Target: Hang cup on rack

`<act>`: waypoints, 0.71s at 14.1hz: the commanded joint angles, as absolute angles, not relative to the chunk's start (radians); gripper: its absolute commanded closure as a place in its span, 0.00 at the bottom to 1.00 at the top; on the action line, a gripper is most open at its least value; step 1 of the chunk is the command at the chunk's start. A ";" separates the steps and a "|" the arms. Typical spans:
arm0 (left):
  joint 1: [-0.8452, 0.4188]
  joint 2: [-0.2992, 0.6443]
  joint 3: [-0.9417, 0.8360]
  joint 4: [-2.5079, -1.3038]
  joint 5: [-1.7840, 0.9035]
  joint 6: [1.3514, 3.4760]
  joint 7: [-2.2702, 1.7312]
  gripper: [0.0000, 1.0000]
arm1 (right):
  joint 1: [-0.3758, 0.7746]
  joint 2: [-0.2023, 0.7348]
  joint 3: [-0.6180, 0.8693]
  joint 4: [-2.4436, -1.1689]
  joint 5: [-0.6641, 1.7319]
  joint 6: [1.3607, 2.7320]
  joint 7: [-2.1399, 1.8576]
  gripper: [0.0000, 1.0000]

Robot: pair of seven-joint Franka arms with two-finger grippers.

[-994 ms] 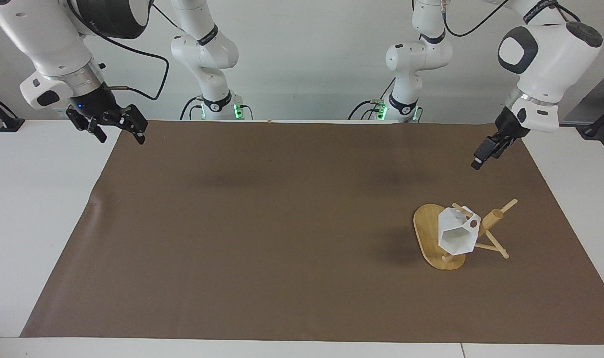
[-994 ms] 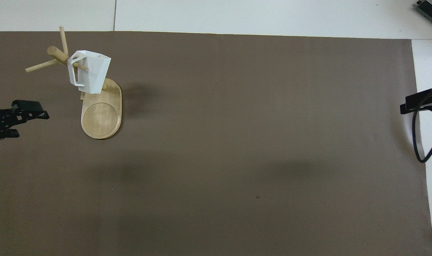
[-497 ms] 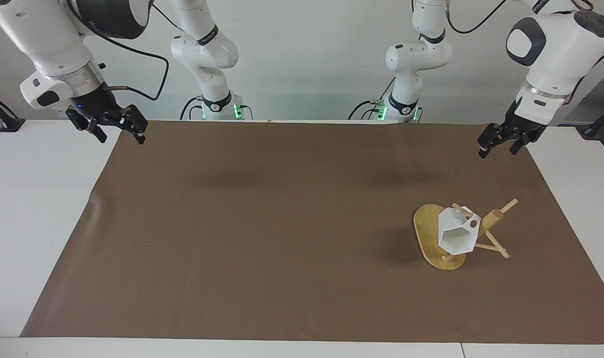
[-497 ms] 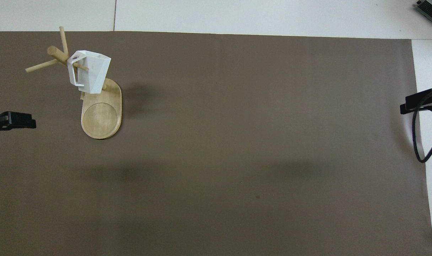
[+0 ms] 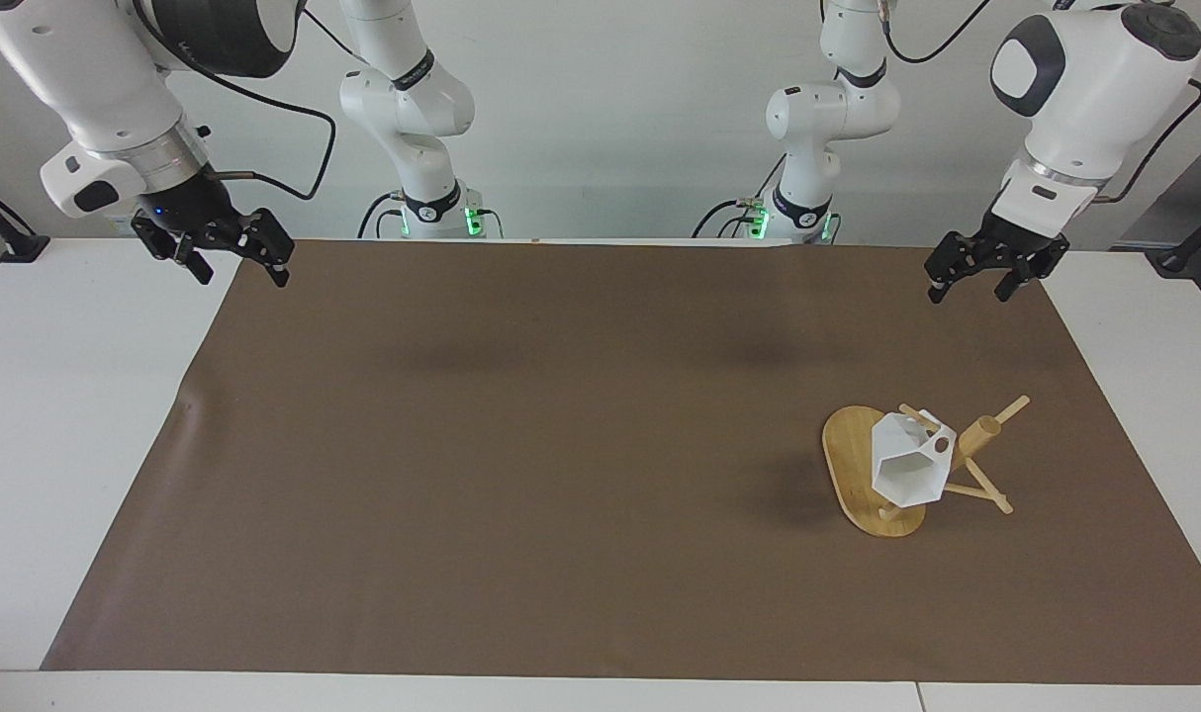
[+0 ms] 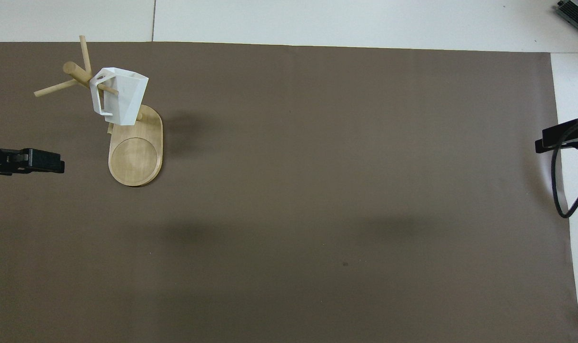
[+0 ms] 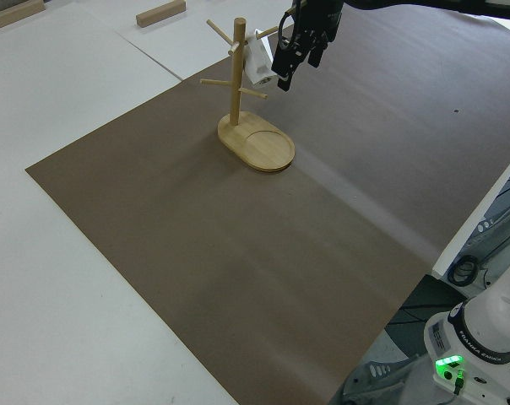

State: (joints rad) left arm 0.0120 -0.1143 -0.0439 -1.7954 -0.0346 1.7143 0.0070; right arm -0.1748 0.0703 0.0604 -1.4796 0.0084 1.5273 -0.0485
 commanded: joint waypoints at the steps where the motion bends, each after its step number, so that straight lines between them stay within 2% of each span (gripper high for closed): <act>1: -0.044 -0.034 -0.005 -1.629 -0.015 1.597 0.003 0.00 | -0.179 0.057 0.069 -1.491 0.002 1.513 -0.040 0.00; 10: -0.044 -0.081 -0.034 -1.660 -0.020 1.582 -0.002 0.00 | -0.167 0.055 0.077 -1.491 0.003 1.513 -0.040 0.00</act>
